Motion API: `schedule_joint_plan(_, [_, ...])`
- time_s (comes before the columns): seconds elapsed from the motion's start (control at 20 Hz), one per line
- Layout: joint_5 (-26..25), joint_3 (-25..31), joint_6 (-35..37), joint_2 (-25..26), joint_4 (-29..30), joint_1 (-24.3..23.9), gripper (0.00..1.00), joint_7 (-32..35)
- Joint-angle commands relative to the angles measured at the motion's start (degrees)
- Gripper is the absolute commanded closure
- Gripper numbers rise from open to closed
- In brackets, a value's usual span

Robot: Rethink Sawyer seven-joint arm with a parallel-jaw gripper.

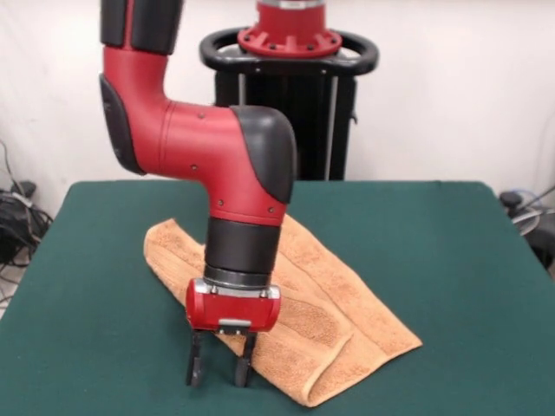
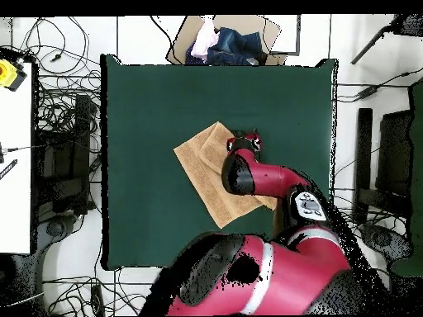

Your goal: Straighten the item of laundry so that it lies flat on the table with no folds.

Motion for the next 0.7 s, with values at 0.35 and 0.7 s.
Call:
schedule_joint_plan(0.35, [-6.6, 20.1, 4.2, -5.4, 14.7, -18.2, 0.0, 11.4])
schedule_joint_plan(0.7, [-8.0, 22.9, 5.6, -1.6, 12.0, -20.9, 0.0, 7.1])
